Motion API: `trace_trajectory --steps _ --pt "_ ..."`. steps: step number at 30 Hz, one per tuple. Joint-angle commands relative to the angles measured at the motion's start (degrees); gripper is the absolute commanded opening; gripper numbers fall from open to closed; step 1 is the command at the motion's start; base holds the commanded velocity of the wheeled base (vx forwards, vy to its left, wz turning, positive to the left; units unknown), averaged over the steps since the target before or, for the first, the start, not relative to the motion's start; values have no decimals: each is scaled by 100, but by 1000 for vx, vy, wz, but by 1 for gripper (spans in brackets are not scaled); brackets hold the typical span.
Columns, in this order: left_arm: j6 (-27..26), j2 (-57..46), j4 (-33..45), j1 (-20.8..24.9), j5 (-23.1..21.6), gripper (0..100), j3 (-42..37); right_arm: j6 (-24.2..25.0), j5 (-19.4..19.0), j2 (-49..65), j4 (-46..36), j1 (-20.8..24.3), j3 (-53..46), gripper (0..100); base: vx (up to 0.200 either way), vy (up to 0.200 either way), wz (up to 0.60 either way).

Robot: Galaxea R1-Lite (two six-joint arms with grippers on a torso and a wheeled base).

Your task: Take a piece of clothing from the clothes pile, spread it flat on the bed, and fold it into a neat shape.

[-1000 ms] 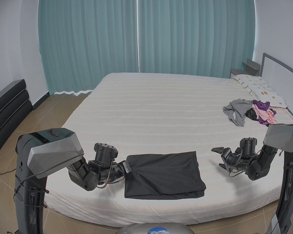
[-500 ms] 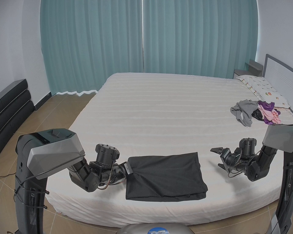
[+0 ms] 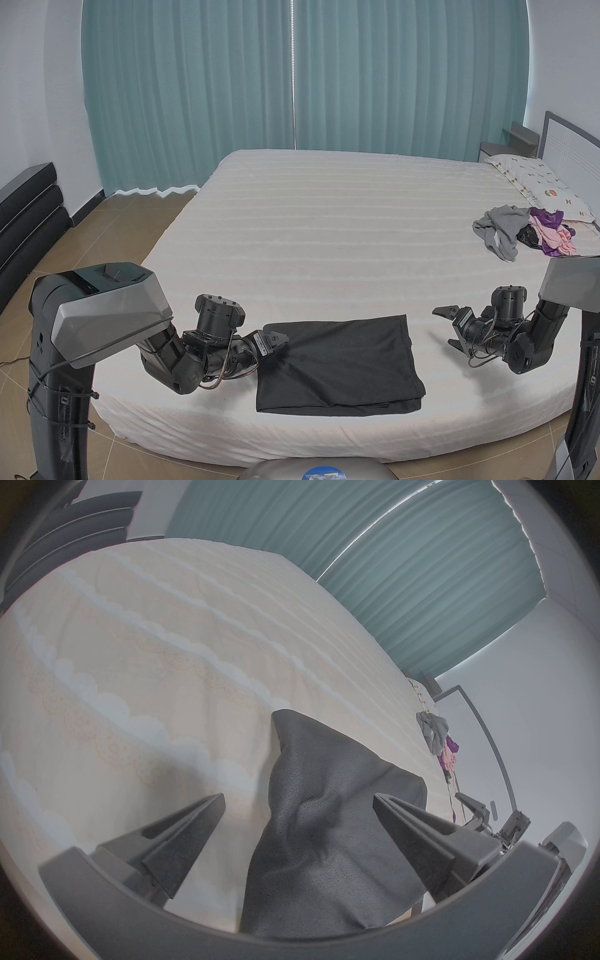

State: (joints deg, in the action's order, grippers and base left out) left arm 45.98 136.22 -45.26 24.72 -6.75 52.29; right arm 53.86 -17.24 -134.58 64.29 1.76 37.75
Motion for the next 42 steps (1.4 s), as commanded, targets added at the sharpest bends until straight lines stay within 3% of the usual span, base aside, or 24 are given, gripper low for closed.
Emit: trace_trajectory --steps 1,8,10,18,25,31,34,37,38,40,42 --pt "104 10 26 -64 -1 100 45 -7 -16 20 22 62 -58 100 0 0 0" --pt "394 -95 167 -178 -54 100 71 -24 -34 2 277 158 -269 100 0 0 0" --pt "772 -333 132 -231 -72 100 -254 -33 -16 20 514 369 -585 100 0 0 0" --pt "1422 -755 97 -407 -37 100 -834 -24 36 161 699 501 -989 100 0 0 0" --pt "1501 -1853 -18 -829 201 100 -1432 -148 441 1435 663 492 -1543 100 0 0 0" --pt "1115 -3242 -35 -908 587 100 -1871 -912 845 2595 699 448 -2158 100 0 0 0" --pt "789 -4323 -44 -899 1159 100 -2108 -1404 1478 3764 830 325 -2378 100 0 0 0" --pt "622 -4868 -44 -899 1308 100 -2188 -1580 1592 4406 769 334 -2563 100 0 0 0" --pt "368 -5430 -35 -899 1361 100 -2346 -1923 1609 5038 769 325 -2844 100 0 0 0" --pt "157 -5773 -26 -899 1405 100 -2460 -2090 1636 5285 769 317 -2976 100 0 0 0" --pt "-432 -6494 18 -899 1572 100 -2750 -2468 1653 5953 787 290 -3318 100 0 0 0"
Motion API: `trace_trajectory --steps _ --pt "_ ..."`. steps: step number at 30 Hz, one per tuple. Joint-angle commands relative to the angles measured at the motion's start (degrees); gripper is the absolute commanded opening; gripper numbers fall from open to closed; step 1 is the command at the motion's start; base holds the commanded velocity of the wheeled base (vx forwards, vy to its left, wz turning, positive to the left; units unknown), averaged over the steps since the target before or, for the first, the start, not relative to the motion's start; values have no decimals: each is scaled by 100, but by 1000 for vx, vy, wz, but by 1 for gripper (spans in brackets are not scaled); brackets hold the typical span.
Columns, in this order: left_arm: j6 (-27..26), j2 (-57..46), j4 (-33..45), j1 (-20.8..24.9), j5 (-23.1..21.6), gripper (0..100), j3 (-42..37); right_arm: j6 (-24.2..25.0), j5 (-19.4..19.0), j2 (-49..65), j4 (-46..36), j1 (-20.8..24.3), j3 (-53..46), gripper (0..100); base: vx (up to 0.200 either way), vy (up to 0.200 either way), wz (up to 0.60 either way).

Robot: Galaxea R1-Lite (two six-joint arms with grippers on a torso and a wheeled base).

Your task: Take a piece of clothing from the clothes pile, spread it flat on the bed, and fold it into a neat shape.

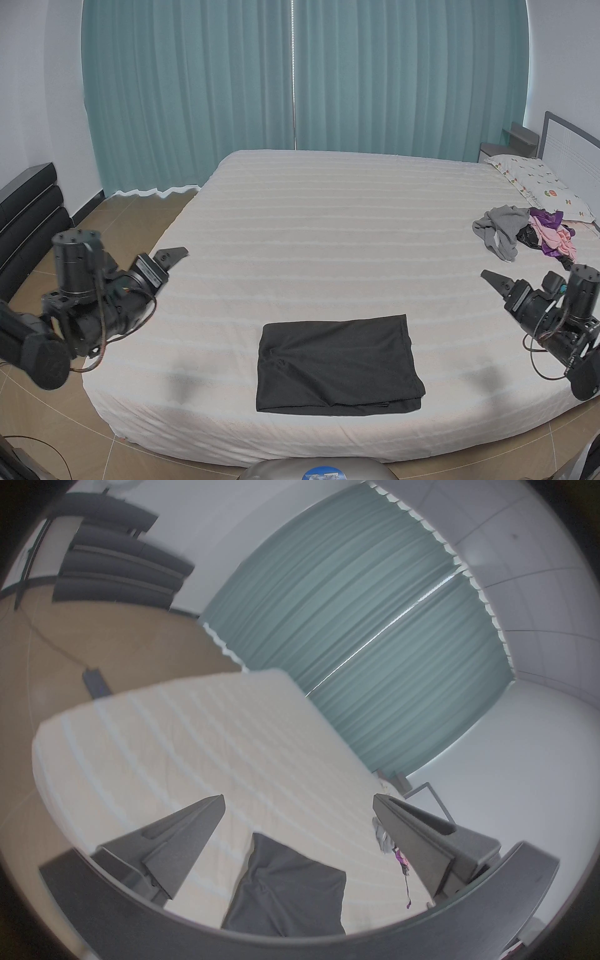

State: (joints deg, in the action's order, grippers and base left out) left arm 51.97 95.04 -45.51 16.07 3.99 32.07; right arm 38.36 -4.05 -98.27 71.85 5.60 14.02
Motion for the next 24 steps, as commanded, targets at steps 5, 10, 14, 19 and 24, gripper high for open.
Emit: trace_trajectory --steps 5,10,14,19,24 --pt "-1998 -3211 51 -33 999 100 -1168 -1411 264 3376 -101 -287 -1296 100 0 0 0" --pt "-3167 -4468 174 -25 1588 100 -1766 -2026 -158 5213 -1630 -349 -1376 100 0 0 0" --pt "-3527 -5329 1018 -33 1790 100 -1748 -2413 -421 6663 -3503 -322 -1086 100 0 0 0" --pt "-4019 -6252 2055 -51 1834 100 -1678 -2694 -474 8060 -5849 -94 -400 100 0 0 0" --pt "-4441 -7122 3065 -464 1834 100 -1599 -3160 -439 9106 -8090 240 417 100 0 0 0"
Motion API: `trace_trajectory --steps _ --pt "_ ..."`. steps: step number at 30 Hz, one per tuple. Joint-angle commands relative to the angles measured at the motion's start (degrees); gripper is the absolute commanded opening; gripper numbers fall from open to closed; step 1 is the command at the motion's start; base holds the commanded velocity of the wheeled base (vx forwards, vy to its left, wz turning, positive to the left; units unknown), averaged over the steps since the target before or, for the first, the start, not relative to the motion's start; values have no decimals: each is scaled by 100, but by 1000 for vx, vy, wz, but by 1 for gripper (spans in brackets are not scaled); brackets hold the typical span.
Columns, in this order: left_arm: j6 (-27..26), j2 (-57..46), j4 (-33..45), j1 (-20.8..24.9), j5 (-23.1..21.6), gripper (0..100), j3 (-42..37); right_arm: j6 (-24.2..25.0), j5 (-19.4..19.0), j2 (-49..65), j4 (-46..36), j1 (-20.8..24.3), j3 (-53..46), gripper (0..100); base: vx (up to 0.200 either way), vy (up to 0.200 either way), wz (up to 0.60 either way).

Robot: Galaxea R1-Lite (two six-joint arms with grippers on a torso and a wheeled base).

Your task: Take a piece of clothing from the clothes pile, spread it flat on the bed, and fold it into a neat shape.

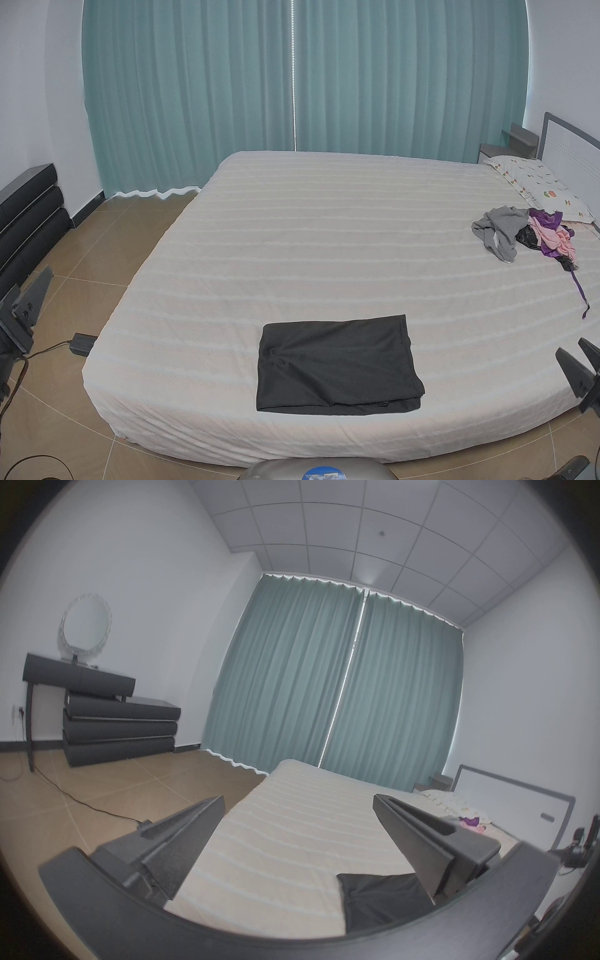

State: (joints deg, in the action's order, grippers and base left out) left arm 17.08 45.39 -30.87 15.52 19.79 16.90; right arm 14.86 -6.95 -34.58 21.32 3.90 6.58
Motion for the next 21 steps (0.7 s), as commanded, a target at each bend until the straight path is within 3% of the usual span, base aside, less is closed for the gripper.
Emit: trace_trajectory --steps 1,3,6,15,21 --pt "-978 -2218 1680 -515 254 100 -81 -862 -114 2782 -3169 401 1214 100 0 0 0" --pt "-1110 -2456 1953 -884 219 100 -81 -1082 -8 2878 -3450 278 1363 100 0 0 0" --pt "-1216 -2649 2058 -998 201 100 -81 -1187 141 2878 -3450 243 1390 100 0 0 0" --pt "-1497 -3704 3043 -1095 219 100 -90 -1442 1521 2826 -3688 164 1460 100 0 0 0" --pt "-1506 -3844 3122 -1525 201 100 -108 -1574 1758 2870 -4277 -162 1662 100 0 0 0"
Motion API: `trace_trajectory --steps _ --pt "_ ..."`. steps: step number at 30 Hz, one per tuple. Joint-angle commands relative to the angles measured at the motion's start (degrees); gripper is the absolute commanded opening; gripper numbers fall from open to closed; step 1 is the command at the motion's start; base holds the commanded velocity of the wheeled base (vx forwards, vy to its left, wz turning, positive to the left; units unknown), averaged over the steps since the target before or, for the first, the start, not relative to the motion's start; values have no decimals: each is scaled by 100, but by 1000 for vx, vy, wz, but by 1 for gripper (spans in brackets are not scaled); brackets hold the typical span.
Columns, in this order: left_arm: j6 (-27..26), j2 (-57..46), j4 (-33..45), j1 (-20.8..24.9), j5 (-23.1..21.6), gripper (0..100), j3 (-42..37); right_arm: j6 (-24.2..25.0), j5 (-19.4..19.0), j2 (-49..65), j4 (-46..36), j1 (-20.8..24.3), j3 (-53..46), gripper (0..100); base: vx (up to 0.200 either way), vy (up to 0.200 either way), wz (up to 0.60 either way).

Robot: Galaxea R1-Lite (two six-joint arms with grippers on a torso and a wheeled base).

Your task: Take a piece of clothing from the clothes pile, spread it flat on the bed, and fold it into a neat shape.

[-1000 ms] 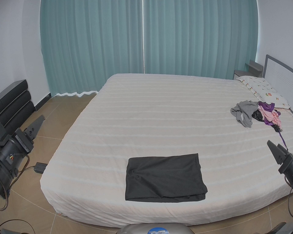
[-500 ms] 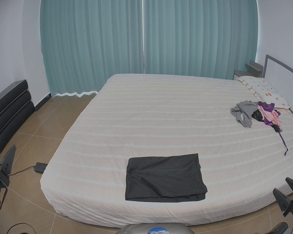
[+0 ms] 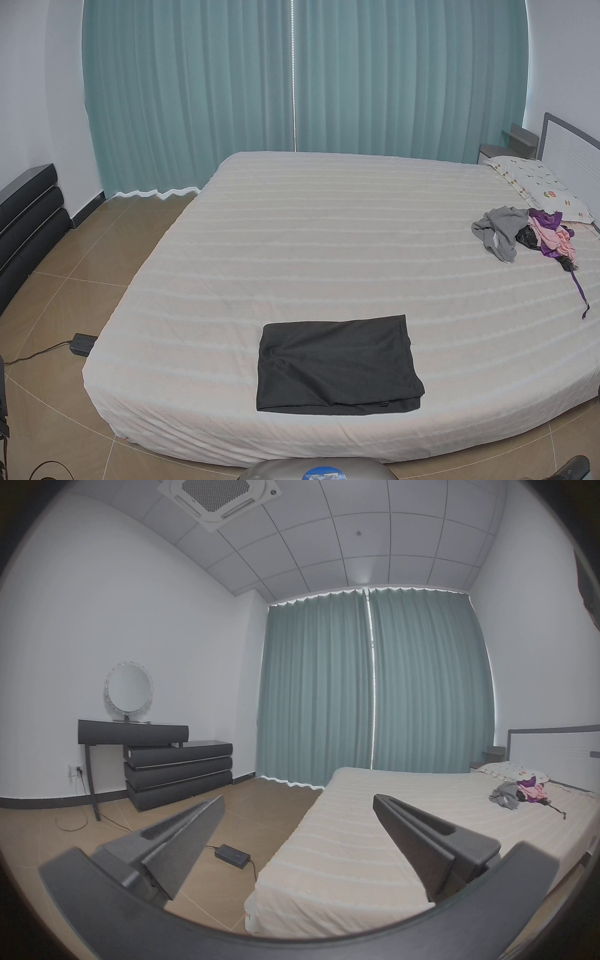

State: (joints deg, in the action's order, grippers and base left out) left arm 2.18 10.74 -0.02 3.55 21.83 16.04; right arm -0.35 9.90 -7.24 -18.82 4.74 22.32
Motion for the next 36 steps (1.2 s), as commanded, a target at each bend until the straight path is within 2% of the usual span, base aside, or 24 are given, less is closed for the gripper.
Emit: trace_trajectory --steps 1,3,5,9,11,13,16,19,20,21,22,24,25,27,28,33,36 --pt "-25 -494 55 -407 14 100 -31 -61 65 258 -421 -342 44 100 0 0 0" --pt "-201 -722 82 -504 -4 100 -13 -79 -14 566 -711 -518 0 100 0 0 0" --pt "-412 -810 90 -469 23 100 -5 -96 -32 724 -886 -492 -8 100 0 0 0" --pt "-464 -1021 178 -381 -21 100 -198 -88 -269 724 -781 -492 -52 100 0 0 0" --pt "-420 -1030 82 -381 -48 100 -444 -79 -471 724 -429 -492 -123 100 0 0 0" --pt "-385 -1030 11 -381 -48 100 -514 -61 -498 724 -227 -492 -228 100 0 0 0" --pt "-297 -1030 -516 -381 -329 100 -980 -176 -515 724 1100 -492 -1054 100 0 0 0" --pt "-332 -1030 -1123 -381 -698 100 -1376 -580 -638 724 2585 -492 -1942 100 0 0 0" --pt "-350 -1030 -1404 -381 -812 100 -1569 -773 -797 724 3060 -492 -2232 100 0 0 0" --pt "-350 -1039 -1430 -381 -830 100 -1595 -782 -832 724 3078 -501 -2232 100 0 0 0" --pt "-306 -1030 -1457 -381 -1076 100 -1604 -826 -1122 724 3042 -492 -2197 100 0 0 0" --pt "-280 -1030 -1421 -381 -1243 100 -1604 -835 -1157 724 2946 -492 -2223 100 0 0 0" --pt "-289 -1030 -1395 -381 -1322 100 -1604 -835 -1139 724 2638 -492 -2223 100 0 0 0" --pt "-341 -1039 -1184 -372 -1375 100 -1604 -597 -1210 724 1944 -501 -2127 100 0 0 0" --pt "-341 -1039 -1079 -372 -1410 100 -1604 -501 -1218 724 1961 -501 -2109 100 0 0 0" --pt "-332 -1030 -428 -372 -1594 100 -1604 -448 -1060 715 2040 -501 -2127 100 0 0 0" --pt "-376 -1039 -384 -372 -1612 100 -1604 -237 -876 715 1961 -501 -2100 100 0 0 0"
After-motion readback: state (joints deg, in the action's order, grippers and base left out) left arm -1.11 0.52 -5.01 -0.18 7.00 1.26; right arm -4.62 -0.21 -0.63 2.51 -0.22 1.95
